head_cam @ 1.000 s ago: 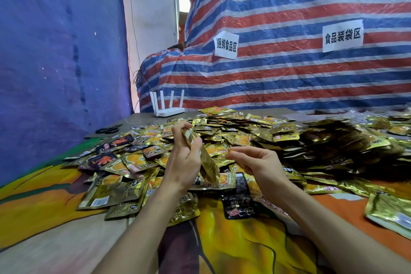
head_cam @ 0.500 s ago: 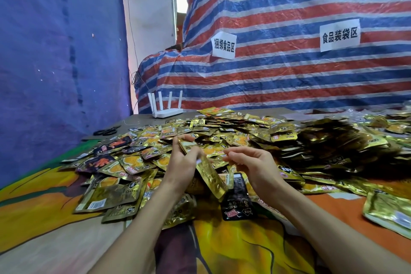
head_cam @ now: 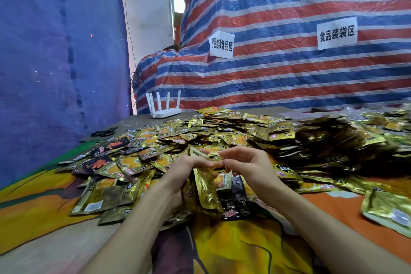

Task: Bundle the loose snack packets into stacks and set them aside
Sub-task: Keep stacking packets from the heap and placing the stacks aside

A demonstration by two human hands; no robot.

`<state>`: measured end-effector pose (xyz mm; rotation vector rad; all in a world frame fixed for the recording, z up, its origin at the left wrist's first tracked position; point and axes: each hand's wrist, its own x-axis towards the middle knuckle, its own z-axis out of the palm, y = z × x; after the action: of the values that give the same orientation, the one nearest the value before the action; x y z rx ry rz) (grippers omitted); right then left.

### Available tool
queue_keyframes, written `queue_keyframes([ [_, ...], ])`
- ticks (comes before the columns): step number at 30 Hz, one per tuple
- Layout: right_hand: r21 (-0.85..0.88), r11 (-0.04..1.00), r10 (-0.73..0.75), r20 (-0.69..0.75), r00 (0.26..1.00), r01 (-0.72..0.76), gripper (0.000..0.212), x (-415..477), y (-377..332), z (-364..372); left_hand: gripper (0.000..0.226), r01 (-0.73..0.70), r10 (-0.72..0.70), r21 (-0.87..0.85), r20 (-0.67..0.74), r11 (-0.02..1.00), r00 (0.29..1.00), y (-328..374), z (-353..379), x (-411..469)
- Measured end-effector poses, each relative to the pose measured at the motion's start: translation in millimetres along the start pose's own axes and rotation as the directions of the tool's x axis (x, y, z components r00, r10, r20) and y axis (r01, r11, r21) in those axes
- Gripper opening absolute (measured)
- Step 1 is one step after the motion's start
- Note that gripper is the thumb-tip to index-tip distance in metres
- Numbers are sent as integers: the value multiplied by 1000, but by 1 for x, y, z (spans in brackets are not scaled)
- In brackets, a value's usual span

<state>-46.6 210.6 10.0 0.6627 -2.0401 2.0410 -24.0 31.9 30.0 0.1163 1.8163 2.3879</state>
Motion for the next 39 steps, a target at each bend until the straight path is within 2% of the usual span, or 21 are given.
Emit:
queue_keyframes([
  [2, -83, 997, -11, -5, 1000, 11, 21, 0, 0, -3, 40, 37, -37, -17, 2, 999, 999, 0, -2, 0],
  [5, -217, 976, -7, 3, 1000, 7, 29, 0, -1, -5, 53, 57, -51, -57, 100, 997, 994, 3, -2, -3],
  [7, -268, 963, -19, 23, 1000, 24, 29, -1, -2, -7, 52, 72, -67, -36, 129, 997, 989, 2, 1, -3],
  [11, -267, 962, -53, 10, 999, 54, 15, -2, -4, -8, 43, 91, -93, 24, 84, 996, 992, -1, 1, -1],
  [14, -229, 971, -70, -12, 997, 66, 11, -3, -4, -9, 45, 101, -109, 68, 131, 993, 985, -1, 1, -2],
  [16, -164, 986, -45, -9, 999, 43, 10, -3, -5, -9, 47, 99, -104, 41, 134, 994, 986, -1, 2, -3],
  [20, -145, 989, 19, -1, 1000, -19, 11, -1, -6, -8, 47, 22, -21, -25, 36, 999, 999, -2, 4, 0],
  [23, -115, 993, 21, 4, 1000, -21, 13, -1, -6, -7, 50, -48, 48, 23, 6, 999, 999, 0, 4, 0],
  [28, -119, 993, -19, -63, 998, 11, 7, -1, -5, -7, 52, 30, -32, 22, 111, 999, 993, 0, 5, -5],
  [32, -155, 988, -30, -119, 992, 11, 11, 0, -3, -9, 40, 101, -100, 2, 131, 995, 986, 2, 0, -4],
  [36, -147, 989, -12, -67, 998, 2, 10, 0, -4, -9, 52, 112, -94, -86, 183, 990, 979, 4, -2, -5],
  [39, -143, 990, -20, -38, 999, 15, 11, -1, -4, -9, 54, 90, -74, -101, 150, 991, 986, 4, -1, -3],
])
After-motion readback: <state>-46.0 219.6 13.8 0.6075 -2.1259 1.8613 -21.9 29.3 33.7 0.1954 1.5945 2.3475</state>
